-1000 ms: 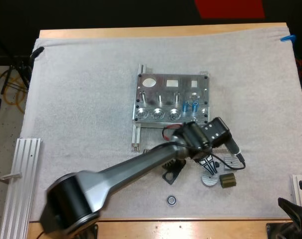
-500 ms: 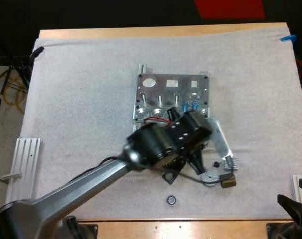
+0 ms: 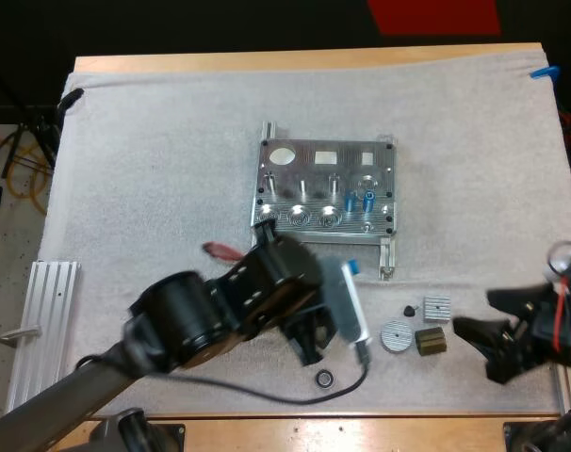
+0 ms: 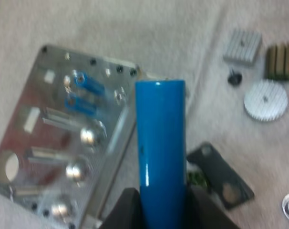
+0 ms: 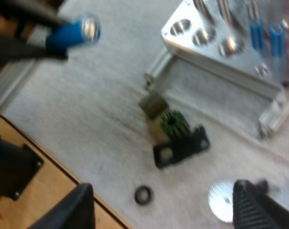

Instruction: Load cells from left to right

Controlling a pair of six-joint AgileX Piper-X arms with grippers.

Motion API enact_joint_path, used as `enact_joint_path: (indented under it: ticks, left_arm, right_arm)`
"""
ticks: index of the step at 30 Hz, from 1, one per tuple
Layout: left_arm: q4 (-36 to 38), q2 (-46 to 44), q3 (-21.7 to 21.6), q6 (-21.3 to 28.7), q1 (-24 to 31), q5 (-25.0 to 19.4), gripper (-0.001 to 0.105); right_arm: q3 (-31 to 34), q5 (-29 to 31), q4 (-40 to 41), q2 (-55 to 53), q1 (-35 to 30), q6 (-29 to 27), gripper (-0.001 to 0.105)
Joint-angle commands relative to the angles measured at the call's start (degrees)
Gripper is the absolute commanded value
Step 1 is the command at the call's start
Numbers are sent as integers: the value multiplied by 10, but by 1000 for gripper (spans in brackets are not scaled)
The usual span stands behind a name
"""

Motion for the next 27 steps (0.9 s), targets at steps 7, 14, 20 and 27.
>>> enact_joint_path:
  ticks: [7, 14, 20, 27]
  left_arm:
    - [3, -102, 45, 7, -3, 4, 0]
    - [9, -124, 47, 7, -3, 6, 0]
    - [9, -117, 48, 7, -3, 6, 0]
    - [51, -103, 48, 16, -3, 13, 0]
  right_arm:
    - [0, -126, -83, 91, 0, -7, 60]
    - [0, -203, -175, 172, 6, 43, 60]
    - [0, -201, -221, 216, 70, 64, 60]
    - [0, -191, -282, 244, 131, 99, 60]
